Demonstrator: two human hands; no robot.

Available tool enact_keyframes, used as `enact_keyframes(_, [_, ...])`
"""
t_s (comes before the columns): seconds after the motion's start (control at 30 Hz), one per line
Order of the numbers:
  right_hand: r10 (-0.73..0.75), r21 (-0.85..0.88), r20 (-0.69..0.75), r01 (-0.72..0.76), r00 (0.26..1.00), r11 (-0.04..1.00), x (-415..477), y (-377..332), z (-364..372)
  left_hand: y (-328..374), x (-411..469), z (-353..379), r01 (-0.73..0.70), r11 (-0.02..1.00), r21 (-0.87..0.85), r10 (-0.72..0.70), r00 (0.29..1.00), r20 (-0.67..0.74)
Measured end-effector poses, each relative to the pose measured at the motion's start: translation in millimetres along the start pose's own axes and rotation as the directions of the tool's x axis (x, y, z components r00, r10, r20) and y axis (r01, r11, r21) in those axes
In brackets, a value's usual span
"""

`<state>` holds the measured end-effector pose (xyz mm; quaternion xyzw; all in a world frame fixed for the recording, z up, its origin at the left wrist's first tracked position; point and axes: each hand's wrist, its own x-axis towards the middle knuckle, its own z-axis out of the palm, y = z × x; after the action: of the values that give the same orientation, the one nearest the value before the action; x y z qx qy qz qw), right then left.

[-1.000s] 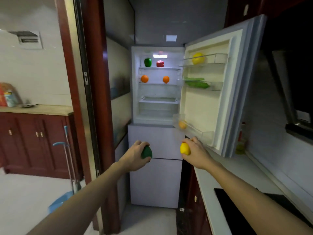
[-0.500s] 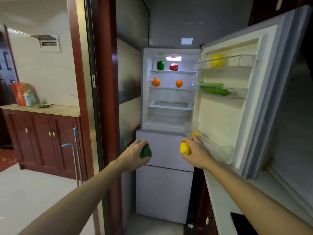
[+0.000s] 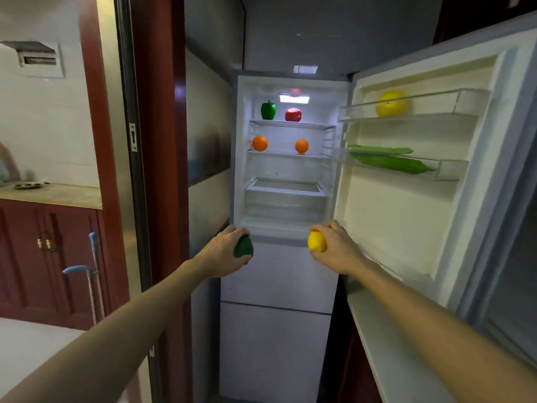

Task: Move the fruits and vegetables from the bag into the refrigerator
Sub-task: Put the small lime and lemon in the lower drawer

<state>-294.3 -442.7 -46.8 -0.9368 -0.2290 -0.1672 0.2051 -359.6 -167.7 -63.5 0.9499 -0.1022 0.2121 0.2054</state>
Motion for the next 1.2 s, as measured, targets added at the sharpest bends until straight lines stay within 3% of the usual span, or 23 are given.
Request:
enact_keyframes(0.47, [-0.072, -0.043, -0.047, 0.070, 0.996, 0.997, 119, -17, 25, -85, 99, 16, -0.077, 0.995, 0.067, 0.071, 0.993, 0.091])
enact_keyframes(1.2, [-0.063, -0.025, -0.039, 0.062, 0.997, 0.998, 328, 101, 80, -148, 321, 80, -0.090, 0.995, 0.033, 0.088, 0.995, 0.046])
